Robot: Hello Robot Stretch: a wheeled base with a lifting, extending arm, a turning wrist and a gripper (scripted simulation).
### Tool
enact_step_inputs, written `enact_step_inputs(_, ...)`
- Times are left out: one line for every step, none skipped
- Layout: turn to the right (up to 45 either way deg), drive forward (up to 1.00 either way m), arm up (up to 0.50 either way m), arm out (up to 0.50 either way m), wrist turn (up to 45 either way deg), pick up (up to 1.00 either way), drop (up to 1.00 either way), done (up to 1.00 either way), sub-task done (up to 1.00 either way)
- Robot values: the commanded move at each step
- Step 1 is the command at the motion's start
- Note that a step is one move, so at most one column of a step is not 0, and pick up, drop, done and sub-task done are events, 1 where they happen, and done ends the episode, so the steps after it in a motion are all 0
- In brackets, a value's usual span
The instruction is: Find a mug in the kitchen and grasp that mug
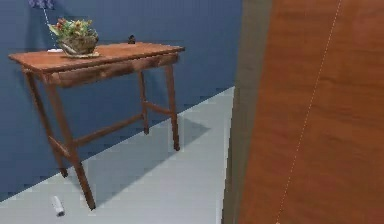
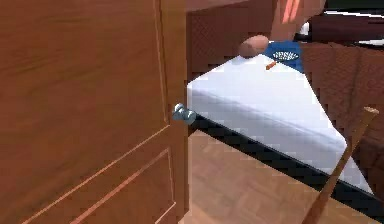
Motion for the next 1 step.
enact_step_inputs(-27.0,0.0,0.0,0.0,0.0,0.0,0.0,0.0,0.0)
